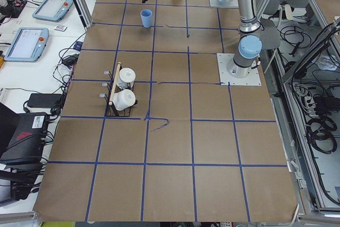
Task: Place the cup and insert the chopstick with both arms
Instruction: 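Lower the blue cup onto the table center and open the left gripper, then withdraw the left gripper while the right moves the chopstick above the blue cup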
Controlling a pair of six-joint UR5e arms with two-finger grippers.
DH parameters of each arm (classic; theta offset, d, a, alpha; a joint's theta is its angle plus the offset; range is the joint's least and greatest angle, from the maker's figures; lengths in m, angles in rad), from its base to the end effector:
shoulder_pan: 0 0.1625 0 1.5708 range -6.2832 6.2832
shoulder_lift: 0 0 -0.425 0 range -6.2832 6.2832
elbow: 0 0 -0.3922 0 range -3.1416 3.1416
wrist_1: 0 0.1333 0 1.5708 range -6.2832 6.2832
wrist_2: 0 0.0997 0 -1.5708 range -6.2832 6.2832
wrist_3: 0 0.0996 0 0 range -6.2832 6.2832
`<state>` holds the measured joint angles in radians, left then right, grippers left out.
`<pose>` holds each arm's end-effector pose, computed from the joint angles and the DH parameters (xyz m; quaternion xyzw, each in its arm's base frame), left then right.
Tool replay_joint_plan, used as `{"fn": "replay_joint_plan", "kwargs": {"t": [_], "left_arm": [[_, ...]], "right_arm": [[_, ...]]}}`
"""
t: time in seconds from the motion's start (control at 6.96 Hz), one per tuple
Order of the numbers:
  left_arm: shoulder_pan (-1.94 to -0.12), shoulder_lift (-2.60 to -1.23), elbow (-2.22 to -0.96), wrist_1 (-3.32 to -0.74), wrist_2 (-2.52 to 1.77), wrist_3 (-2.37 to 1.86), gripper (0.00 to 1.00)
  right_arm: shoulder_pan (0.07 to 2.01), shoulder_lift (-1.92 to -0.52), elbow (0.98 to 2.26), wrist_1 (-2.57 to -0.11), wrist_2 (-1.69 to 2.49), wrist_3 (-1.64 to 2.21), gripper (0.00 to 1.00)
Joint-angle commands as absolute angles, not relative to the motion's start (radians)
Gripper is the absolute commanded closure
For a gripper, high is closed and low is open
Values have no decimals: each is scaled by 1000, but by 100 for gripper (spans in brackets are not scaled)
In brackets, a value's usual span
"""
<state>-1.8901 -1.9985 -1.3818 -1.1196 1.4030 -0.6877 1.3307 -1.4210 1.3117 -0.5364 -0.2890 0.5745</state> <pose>-0.3544 -0.5943 0.3815 0.1728 -0.9757 0.0524 0.1240 0.1055 -0.5309 0.5288 0.5291 0.5530 0.4417 0.4681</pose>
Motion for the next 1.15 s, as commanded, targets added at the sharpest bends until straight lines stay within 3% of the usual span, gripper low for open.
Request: {"fn": "replay_joint_plan", "kwargs": {"t": [0.0,0.29,0.57,1.01], "left_arm": [[-1833,-1884,-1368,-1401,1442,-463,8],[-1742,-1771,-1416,-1604,1531,-129,8],[-1691,-1644,-1517,-1591,1535,29,8],[-1681,-1571,-1646,-1456,1534,20,7]], "right_arm": [[1402,-1393,1318,-758,-212,770,100],[1463,-1369,1350,-1065,-199,1013,100],[1479,-1358,1408,-1144,-196,1015,100],[1511,-1310,1413,-1161,-164,1016,100]]}}
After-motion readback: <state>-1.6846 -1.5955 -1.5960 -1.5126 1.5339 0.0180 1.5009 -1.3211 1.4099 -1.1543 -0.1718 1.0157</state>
